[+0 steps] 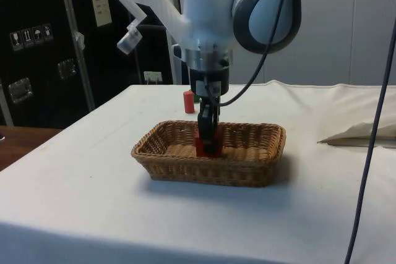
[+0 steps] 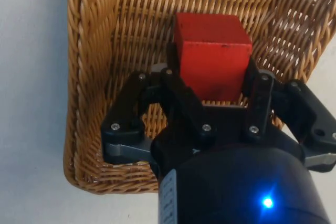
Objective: Pick up the object to the left of the cylinder and place it into the basket.
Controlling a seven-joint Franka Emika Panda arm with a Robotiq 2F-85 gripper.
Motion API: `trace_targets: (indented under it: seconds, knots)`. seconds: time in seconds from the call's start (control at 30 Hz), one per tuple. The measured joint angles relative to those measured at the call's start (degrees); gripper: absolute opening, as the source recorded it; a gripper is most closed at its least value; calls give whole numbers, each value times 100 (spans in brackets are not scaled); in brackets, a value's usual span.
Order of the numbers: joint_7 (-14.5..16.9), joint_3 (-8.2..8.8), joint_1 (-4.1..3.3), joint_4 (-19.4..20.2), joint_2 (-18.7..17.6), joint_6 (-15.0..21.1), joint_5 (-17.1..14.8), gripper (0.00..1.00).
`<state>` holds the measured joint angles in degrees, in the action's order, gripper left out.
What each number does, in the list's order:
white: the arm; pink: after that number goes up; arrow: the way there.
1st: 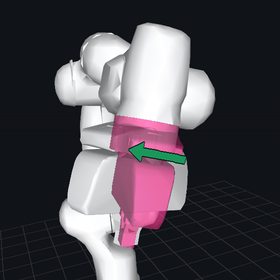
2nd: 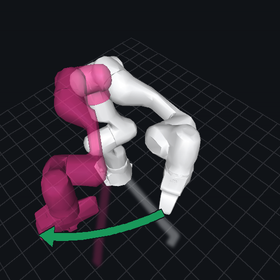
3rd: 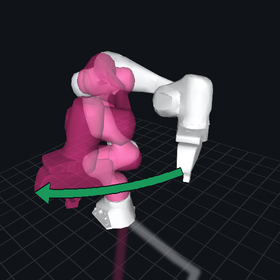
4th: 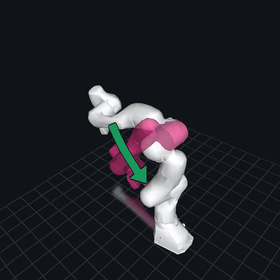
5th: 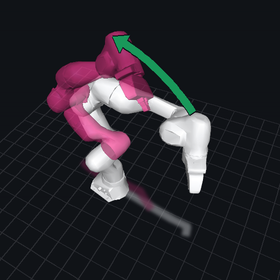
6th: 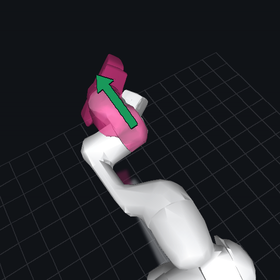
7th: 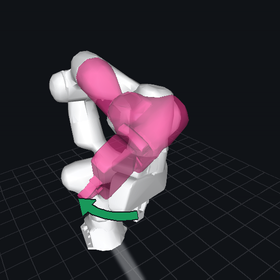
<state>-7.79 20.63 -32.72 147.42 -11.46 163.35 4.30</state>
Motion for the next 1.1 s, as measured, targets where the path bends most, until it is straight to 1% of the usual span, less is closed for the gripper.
trace_targets:
  seconds: [0.07, 0.1, 0.13, 0.23, 0.27, 0.33, 0.37, 0.4, 0.43, 0.73, 0.8, 0.93, 0.97, 1.1]
  knots:
    - [0, 0, 0, -17, -11, 0, 0, 0]
    - [0, 0, 0, -23, -6, 0, 0, 2]
    - [0, 0, 0, -23, 0, 0, 0, 16]
    - [0, 0, 0, -23, 11, 0, 0, 45]
    - [0, 0, 0, -23, 11, 0, 0, 60]
    - [0, 0, 0, -23, 17, -6, 0, 80]
    - [6, 0, 0, -23, 17, -6, 0, 80]
    - [6, 0, 0, -23, 17, -6, 0, 97]
    - [6, 0, 0, -23, 17, -6, 0, 100]
    - [6, 6, 0, -23, 23, -6, 0, 100]
    - [17, 23, 11, -40, 92, -29, 0, 100]
    - [52, 52, 29, -46, 241, -172, 0, 100]
    - [74, 69, 40, -69, 355, -321, 0, 100]
    - [103, 97, 52, -120, 550, -567, 0, 100]
